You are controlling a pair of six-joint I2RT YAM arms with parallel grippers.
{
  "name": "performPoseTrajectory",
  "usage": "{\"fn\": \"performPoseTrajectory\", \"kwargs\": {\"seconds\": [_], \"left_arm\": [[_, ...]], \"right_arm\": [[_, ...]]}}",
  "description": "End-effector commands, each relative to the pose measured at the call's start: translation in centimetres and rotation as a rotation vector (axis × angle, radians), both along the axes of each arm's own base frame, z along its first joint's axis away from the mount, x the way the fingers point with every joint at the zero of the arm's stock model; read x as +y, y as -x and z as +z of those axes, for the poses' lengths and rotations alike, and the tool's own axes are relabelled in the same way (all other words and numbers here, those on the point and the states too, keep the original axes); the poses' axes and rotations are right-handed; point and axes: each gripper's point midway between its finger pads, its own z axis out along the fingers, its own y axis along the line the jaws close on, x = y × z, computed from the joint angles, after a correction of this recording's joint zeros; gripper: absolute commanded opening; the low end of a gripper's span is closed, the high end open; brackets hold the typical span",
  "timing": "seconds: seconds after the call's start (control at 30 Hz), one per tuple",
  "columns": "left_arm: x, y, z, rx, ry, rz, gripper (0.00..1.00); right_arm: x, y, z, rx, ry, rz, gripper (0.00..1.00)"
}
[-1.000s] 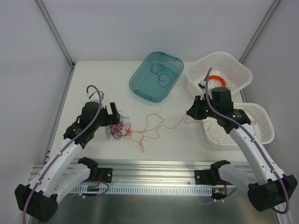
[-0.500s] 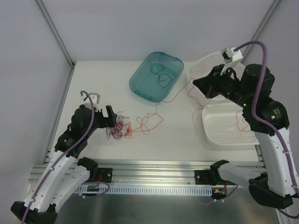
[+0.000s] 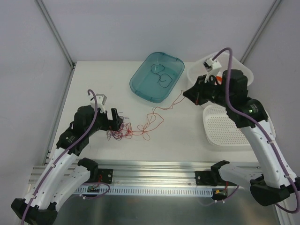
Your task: Untangle the cables
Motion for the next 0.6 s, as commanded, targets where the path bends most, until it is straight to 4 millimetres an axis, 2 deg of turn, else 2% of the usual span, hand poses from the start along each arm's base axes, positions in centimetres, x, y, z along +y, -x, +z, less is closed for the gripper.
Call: {"fn": "performPoseTrajectory", "kwargs": {"seconds": [0.0,0.03,0.1,0.13,0.33,0.5,0.57], "left_arm": [[-2.5,0.7,0.4,0.026,0.084,-0.117,0.99],[-3.4,0.9,0.1,0.040,0.106,-0.162,0.99],[-4.3,1.2,-0.7,0.064,0.119,-0.215,0.99],[-4.9,1.4,-1.2,0.086,0.129,-0.252,0.99],[-7.2,1.9,-3.7,0.207,0.137,-0.339,0.99],[-9.6,2.9,-4.8,0.222,0.071,-0.477,0.99],[-10.2,3.4,-5.6,0.230,0.035,-0.538,0.99]], "right_arm": [[0.8,-0.7,-4.8,0.104,-0.019,-0.025,0.01],[0.6,-0.8,-7.9,0.165,0.011,-0.037,0.01],[0.6,-1.0,-9.8,0.190,0.025,-0.050,0.01],[0.1,-1.1,-11.5,0.212,0.050,-0.074,0.01],[-2.3,-1.9,-15.7,0.264,0.192,-0.181,0.01],[-3.0,-1.3,-18.9,0.357,0.265,-0.198,0.01],[-3.4,-1.2,-19.5,0.364,0.281,-0.214,0.01]]}}
